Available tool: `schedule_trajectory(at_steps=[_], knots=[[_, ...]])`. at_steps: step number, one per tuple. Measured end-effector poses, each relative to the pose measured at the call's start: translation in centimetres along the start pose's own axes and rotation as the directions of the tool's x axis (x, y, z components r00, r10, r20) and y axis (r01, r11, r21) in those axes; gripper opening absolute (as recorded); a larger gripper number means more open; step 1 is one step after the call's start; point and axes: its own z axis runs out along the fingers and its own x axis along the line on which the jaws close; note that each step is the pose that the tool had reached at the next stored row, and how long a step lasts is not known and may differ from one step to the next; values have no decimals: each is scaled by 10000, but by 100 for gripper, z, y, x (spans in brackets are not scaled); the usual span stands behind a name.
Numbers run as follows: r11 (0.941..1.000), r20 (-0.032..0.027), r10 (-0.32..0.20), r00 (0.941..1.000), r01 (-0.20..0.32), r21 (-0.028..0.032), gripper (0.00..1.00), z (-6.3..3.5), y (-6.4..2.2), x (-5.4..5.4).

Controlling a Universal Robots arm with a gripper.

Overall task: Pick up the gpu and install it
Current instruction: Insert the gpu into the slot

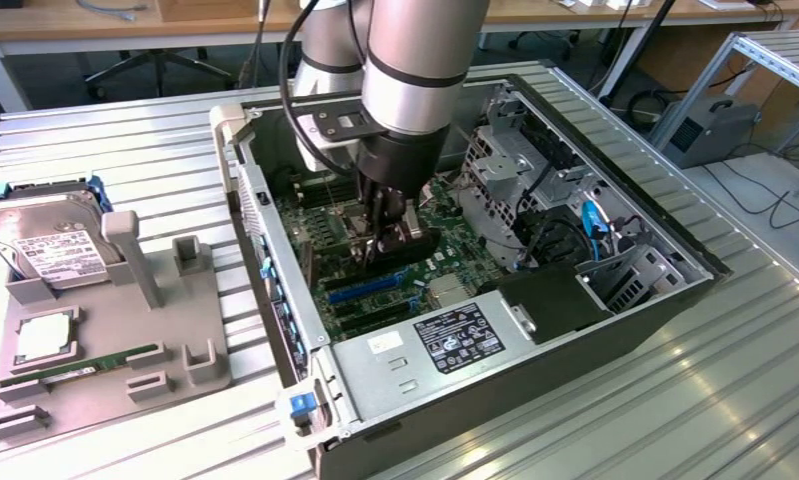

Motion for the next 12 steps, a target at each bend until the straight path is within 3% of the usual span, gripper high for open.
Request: schedule_trajectory(at_steps=[12], knots=[[10000,-2,-1,10000,1,-2,27,33,-1,25]])
